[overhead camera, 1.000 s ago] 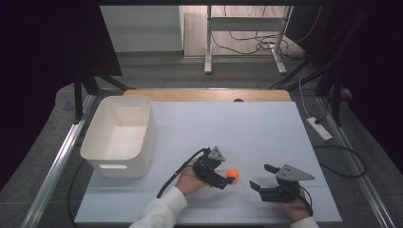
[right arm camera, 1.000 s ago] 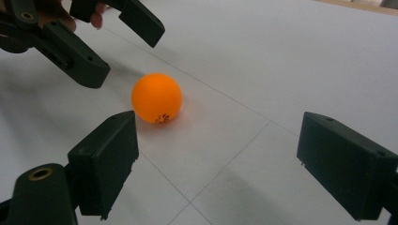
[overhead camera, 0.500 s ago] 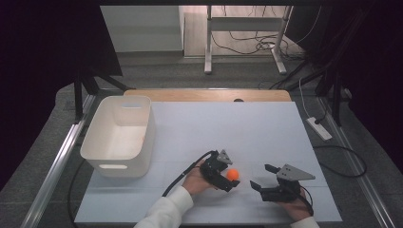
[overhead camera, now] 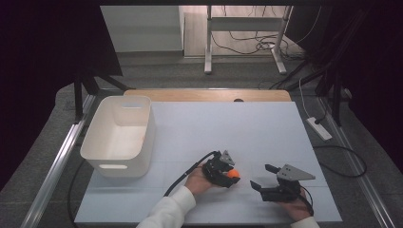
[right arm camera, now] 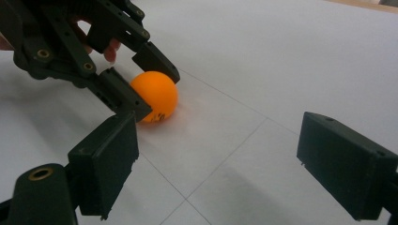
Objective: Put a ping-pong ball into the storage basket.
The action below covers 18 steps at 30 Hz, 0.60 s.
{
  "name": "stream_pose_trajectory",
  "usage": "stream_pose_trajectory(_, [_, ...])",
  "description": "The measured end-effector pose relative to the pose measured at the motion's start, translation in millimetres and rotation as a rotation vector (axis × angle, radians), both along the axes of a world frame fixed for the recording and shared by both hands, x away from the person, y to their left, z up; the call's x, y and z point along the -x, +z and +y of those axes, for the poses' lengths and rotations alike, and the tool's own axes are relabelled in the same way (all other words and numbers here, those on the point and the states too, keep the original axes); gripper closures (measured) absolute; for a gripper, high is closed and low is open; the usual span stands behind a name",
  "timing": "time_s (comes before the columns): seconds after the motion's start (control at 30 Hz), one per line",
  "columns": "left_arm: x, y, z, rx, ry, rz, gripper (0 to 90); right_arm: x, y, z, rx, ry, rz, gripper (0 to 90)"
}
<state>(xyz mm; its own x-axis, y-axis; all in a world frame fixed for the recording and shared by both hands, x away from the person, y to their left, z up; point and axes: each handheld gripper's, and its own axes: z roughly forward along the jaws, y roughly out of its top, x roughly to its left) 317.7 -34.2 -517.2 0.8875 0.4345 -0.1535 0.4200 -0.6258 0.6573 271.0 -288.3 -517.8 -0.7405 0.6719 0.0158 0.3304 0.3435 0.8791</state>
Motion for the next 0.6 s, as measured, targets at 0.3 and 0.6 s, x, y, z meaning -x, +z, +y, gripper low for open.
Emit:
stream_pose_trajectory(0.3, [1.5, 8.1, 7.9, 0.045, 0.034, -0.030, 50.8, 0.2, -0.4, 0.7, 0.005, 0.001, 0.003, 12.7])
stream_pose_trajectory(0.6, [3.5, 13.4, 17.5, 0.063, 0.061, -0.048, 50.8, 0.3, -0.7, 1.3, 0.014, 0.000, 0.002, 12.7])
